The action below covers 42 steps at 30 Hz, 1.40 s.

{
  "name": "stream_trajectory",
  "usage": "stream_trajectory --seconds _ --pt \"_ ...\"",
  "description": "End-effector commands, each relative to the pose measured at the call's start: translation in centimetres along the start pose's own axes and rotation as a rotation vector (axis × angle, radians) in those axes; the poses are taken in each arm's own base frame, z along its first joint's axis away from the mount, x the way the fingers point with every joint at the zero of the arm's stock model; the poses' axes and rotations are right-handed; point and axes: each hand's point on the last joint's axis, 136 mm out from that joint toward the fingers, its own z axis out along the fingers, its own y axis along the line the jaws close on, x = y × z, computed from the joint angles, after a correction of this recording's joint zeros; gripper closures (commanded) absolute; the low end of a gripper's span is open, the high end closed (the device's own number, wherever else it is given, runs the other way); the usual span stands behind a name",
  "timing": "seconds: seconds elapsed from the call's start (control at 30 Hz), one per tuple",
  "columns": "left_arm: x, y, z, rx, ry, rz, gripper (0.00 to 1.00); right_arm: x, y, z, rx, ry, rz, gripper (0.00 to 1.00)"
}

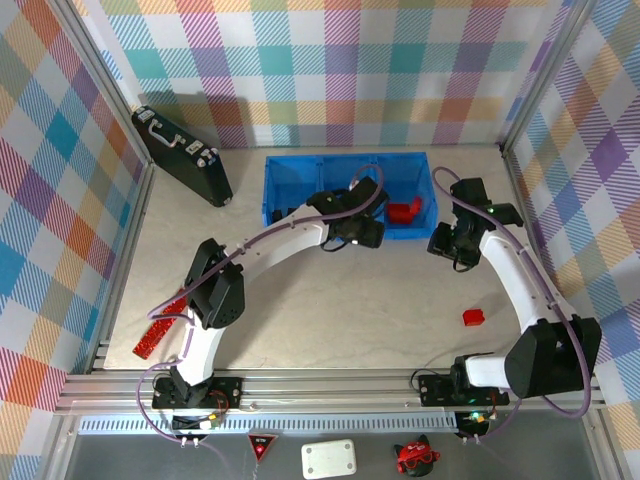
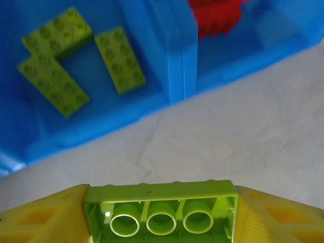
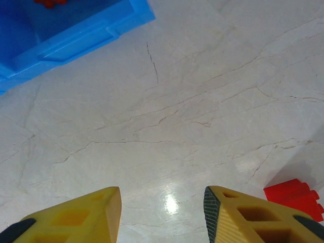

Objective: Sort the legos into containers by color
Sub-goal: Place the lego in the container.

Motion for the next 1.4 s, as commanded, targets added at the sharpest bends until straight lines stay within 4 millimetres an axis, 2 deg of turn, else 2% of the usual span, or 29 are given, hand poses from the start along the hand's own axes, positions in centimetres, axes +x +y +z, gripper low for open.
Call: stream_trajectory --seconds 0.0,0.17,0.33,0.57,0.87,1.0,1.13,1.27,1.37 --pt "-1.7 0.9 1.6 0.004 -0.016 -0.072 0.34 0.7 0.4 -0.6 -0.029 -0.001 0.025 0.52" --pt "-3.7 1.4 3.2 0.052 -0.048 -0.204 0.34 1.1 0.5 -0.6 -0.03 0.006 0.017 0.52" --pt "-4.9 2.6 4.7 0.07 -0.068 -0.323 0.34 1.6 0.8 -0.5 -0.04 0.011 0.011 0.52" --pt "-4.6 4.6 7.6 0.076 -0.04 -0.461 0.34 2.1 0.8 -0.4 -0.043 0.016 0.004 0.51" --pt "-3.6 5.2 10.5 0.088 0.003 -0.52 0.31 2.0 1.2 -0.3 -0.05 0.02 -0.011 0.51" --pt "-3.4 5.4 10.6 0.085 0.006 -0.527 0.24 2.0 1.2 -0.2 -0.045 0.025 -0.021 0.51" --pt "-3.9 5.4 9.7 0.085 -0.011 -0.526 0.2 1.8 1.3 -0.3 -0.043 0.021 -0.025 0.49" --pt "-4.9 5.2 8.1 0.1 -0.04 -0.518 0.21 1.5 1.5 -0.4 -0.048 0.011 -0.034 0.48" --pt "-5.8 5.0 6.3 0.118 -0.068 -0.51 0.2 1.0 1.8 -0.6 -0.058 0.0 -0.046 0.45"
